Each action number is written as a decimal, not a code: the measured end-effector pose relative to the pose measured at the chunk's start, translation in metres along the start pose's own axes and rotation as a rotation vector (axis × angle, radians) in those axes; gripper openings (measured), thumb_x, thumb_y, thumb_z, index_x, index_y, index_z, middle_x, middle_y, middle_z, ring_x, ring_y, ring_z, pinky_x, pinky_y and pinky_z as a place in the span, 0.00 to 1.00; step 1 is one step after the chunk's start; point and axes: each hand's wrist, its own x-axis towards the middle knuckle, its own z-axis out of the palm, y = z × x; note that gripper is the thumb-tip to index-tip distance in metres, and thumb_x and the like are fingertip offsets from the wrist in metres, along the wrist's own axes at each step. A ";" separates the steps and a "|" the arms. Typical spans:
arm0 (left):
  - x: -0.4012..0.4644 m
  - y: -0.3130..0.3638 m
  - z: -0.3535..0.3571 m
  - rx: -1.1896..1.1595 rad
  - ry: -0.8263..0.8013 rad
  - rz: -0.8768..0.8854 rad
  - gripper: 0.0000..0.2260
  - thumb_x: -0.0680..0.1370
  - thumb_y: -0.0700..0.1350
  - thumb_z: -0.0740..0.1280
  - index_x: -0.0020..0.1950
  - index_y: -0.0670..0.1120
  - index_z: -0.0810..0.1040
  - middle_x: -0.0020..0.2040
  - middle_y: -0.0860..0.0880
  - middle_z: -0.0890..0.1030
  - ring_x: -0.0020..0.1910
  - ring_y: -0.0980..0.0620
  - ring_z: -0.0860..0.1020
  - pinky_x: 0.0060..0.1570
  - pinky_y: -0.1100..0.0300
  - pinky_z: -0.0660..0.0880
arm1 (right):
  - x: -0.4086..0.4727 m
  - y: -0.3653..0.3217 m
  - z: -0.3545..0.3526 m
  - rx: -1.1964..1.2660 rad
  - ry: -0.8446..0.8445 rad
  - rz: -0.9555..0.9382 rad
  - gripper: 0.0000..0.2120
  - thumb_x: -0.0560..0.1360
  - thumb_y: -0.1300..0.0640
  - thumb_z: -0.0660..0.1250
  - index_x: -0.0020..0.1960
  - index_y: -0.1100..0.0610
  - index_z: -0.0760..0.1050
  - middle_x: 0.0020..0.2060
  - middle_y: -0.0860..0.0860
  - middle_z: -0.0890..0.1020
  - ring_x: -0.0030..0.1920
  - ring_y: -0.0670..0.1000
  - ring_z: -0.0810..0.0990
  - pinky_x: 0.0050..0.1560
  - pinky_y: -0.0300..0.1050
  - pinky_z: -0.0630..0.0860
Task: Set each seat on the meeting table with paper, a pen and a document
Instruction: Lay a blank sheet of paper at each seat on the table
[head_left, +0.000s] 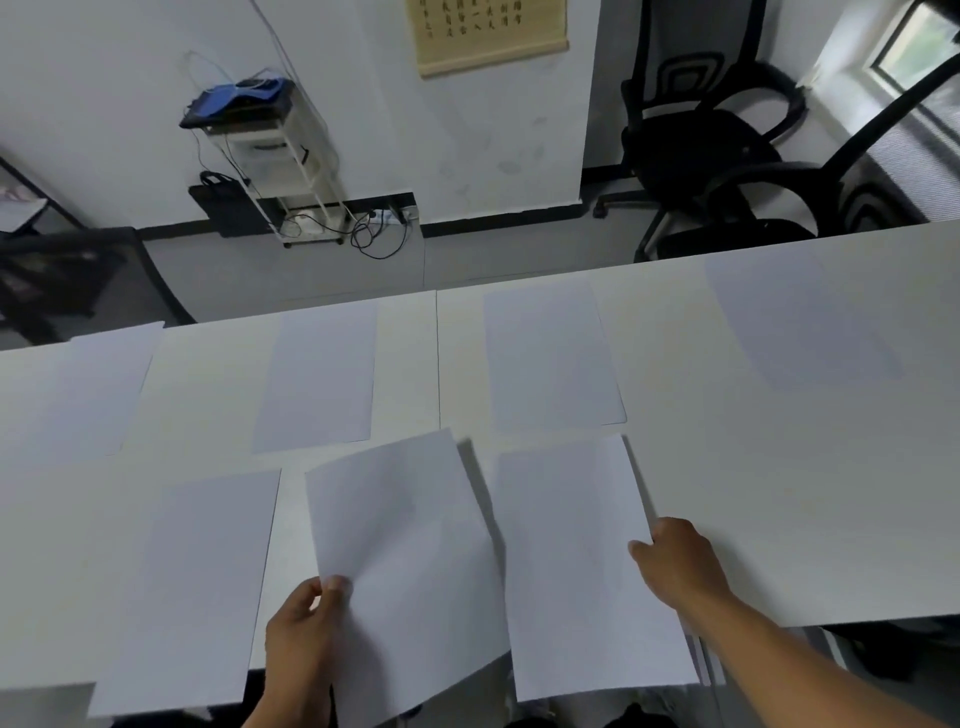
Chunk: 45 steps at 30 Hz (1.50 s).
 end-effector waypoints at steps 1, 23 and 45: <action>-0.001 0.003 -0.001 -0.005 0.012 0.007 0.09 0.82 0.46 0.73 0.45 0.43 0.86 0.39 0.39 0.83 0.38 0.45 0.77 0.42 0.54 0.72 | 0.001 0.000 0.000 0.005 -0.002 0.000 0.07 0.82 0.54 0.66 0.50 0.56 0.71 0.40 0.47 0.77 0.38 0.47 0.77 0.37 0.43 0.74; -0.002 0.020 0.013 -0.038 0.008 0.035 0.08 0.82 0.46 0.74 0.45 0.45 0.88 0.45 0.36 0.88 0.40 0.43 0.82 0.45 0.51 0.76 | 0.010 0.002 0.011 -0.021 0.019 -0.002 0.17 0.82 0.53 0.66 0.36 0.53 0.66 0.30 0.46 0.70 0.30 0.47 0.71 0.30 0.40 0.65; -0.027 0.064 0.096 -0.040 -0.297 0.051 0.10 0.84 0.45 0.72 0.46 0.42 0.87 0.46 0.38 0.89 0.42 0.43 0.84 0.49 0.47 0.79 | -0.005 0.014 -0.024 0.415 -0.026 -0.160 0.21 0.84 0.42 0.64 0.46 0.60 0.75 0.36 0.48 0.78 0.35 0.49 0.75 0.38 0.45 0.70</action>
